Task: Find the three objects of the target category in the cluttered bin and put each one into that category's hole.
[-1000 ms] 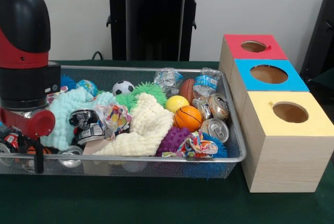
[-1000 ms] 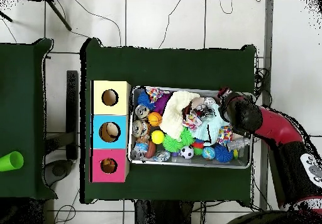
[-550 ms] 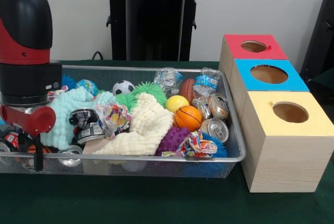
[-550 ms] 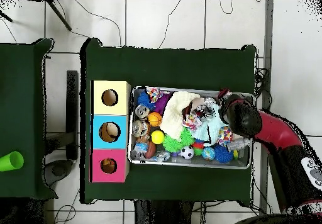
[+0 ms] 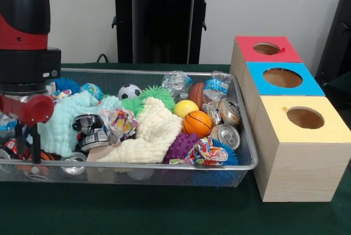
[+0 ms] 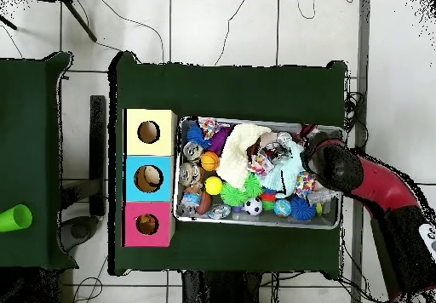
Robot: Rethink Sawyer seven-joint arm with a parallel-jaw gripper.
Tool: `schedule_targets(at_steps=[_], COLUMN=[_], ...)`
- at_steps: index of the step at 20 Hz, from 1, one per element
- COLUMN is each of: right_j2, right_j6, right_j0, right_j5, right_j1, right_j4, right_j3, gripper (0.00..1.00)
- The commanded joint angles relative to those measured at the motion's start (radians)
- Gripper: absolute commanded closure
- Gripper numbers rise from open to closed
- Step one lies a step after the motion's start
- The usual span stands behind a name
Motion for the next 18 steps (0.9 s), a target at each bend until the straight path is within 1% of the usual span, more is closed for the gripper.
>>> schedule_targets(at_steps=[1, 4, 6, 10, 15, 18], right_j2=[0.037, 0.037, 0.031, -0.001, -0.037, -0.066], right_j6=[-0.014, -0.013, -0.004, 0.041, 0.085, 0.108], right_j0=[-0.039, -0.033, -0.022, 0.007, 0.035, 0.06], right_j5=[0.146, 0.172, 0.157, 0.061, -0.036, -0.091], right_j1=[-0.045, -0.053, -0.039, -0.001, 0.009, 0.031], right_j4=[0.025, 0.036, 0.03, -0.004, -0.034, -0.044], right_j3=[0.141, 0.133, 0.125, 0.127, 0.163, 0.164], gripper=[0.0, 0.0, 0.0, 0.0, 0.0, 0.0])
